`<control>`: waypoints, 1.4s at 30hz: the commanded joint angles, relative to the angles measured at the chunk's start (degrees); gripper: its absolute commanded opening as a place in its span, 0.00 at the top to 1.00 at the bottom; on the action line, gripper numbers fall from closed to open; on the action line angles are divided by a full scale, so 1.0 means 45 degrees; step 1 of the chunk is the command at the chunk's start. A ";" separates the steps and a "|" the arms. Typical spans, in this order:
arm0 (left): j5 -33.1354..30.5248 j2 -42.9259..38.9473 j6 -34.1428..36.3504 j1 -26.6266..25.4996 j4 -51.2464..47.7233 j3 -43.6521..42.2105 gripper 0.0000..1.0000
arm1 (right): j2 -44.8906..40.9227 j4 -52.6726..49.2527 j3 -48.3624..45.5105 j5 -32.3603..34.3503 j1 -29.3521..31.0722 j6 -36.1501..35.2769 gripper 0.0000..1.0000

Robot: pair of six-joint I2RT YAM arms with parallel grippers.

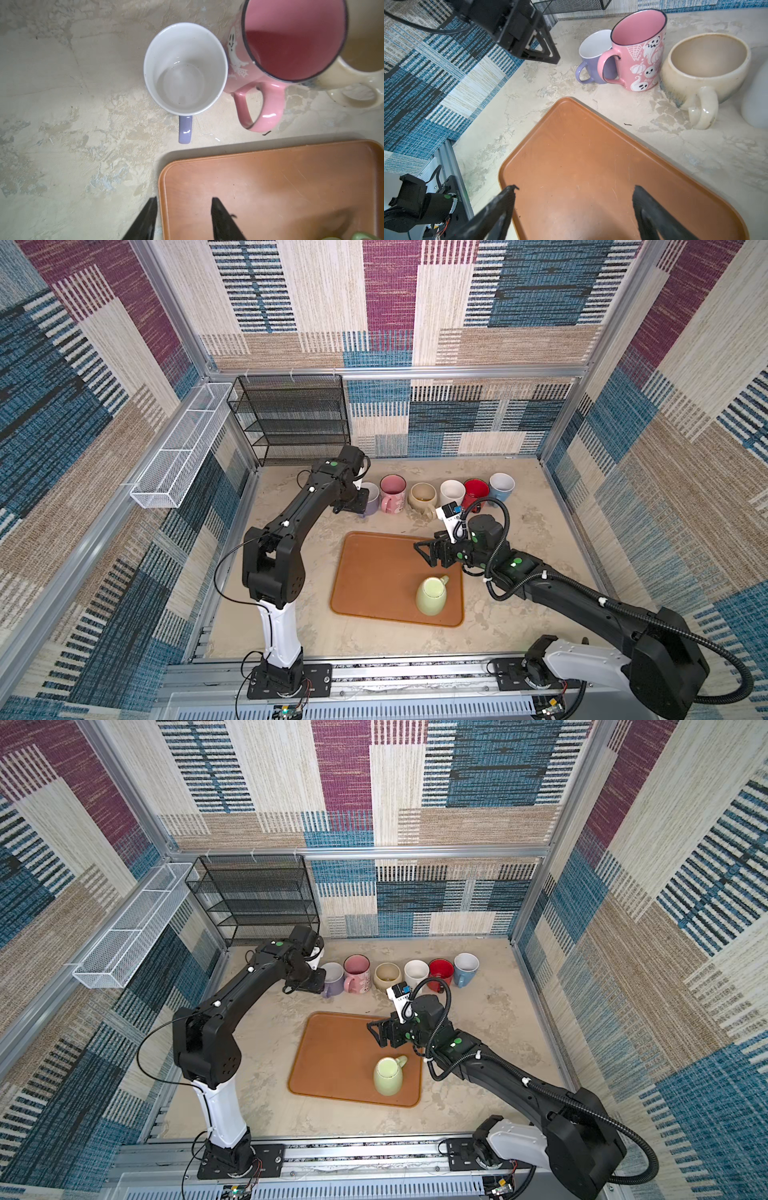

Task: Turn the mug right side up
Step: 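Withdraw the left gripper while the right gripper lowers onto the upside-down green mug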

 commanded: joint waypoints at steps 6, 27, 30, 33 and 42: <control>0.1190 -0.2412 -0.0424 -0.0682 0.1482 -0.2290 0.23 | -0.1301 -0.3208 0.0117 0.0850 0.0343 0.0416 0.10; 0.1839 -0.9373 -0.1958 -0.1721 0.3314 -0.8742 0.02 | -0.1734 -0.5235 -0.0853 0.2503 0.3777 0.3125 0.11; 0.1808 -1.0471 -0.2088 -0.1721 0.3312 -0.9496 0.03 | -0.1400 -0.4901 -0.0783 0.2517 0.3965 0.3350 0.12; 0.1893 -1.1312 -0.2224 -0.1721 0.3130 -1.0035 0.04 | -0.1034 -0.4650 -0.0648 0.2545 0.4063 0.3463 0.13; 0.2274 -1.2513 -0.2441 -0.1721 0.2818 -1.0963 0.07 | 0.0387 -0.4315 -0.0102 0.2927 0.4217 0.3898 0.25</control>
